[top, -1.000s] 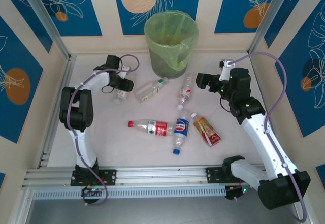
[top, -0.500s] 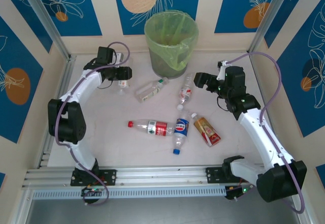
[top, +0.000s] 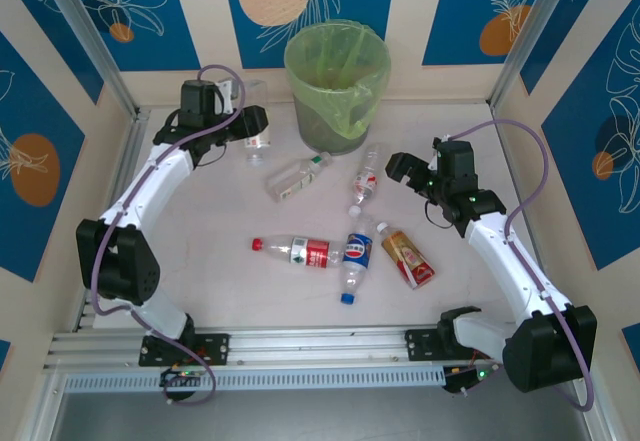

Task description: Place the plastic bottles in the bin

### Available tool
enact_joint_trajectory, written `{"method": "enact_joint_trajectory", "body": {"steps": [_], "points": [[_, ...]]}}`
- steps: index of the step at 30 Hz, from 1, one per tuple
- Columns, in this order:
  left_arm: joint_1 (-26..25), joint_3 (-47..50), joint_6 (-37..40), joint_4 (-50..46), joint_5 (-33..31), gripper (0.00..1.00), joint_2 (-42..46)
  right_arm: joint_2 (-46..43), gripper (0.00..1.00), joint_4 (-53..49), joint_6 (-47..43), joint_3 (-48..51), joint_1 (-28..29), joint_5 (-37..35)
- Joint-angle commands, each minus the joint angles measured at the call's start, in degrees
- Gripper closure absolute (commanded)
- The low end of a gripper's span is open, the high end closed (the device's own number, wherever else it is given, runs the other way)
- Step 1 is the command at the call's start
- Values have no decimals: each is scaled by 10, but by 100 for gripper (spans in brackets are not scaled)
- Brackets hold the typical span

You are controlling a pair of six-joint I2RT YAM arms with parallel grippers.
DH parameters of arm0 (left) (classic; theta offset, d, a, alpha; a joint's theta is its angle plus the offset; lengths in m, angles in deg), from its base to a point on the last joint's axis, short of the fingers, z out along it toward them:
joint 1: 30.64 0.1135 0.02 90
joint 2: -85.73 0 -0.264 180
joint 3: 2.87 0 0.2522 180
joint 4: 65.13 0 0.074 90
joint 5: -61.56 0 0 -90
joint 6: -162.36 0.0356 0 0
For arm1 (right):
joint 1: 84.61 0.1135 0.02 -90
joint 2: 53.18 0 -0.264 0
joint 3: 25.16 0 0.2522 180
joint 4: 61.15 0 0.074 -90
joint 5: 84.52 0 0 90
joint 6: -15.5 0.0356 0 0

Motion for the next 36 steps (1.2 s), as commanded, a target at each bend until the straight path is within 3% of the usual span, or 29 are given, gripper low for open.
{"method": "enact_joint_trajectory", "body": {"steps": [1,14,22,28,31,36], "points": [[-12,-25,-46,65,28,56,19,-2,0,15,17,8,-3,3],[-77,-239,-31,101,14,57,-109,-10,0,33,21,18,-4,0],[-87,-368,-91,171,84,57,-217,-24,0,31,17,31,-5,-3],[-110,-416,-91,234,-14,58,-286,-28,0,27,16,31,-6,8],[-119,-483,-72,212,-62,58,-338,-35,1,20,19,36,-6,13],[-121,-622,-82,179,-64,57,-437,-61,1,17,35,60,-5,19]]}}
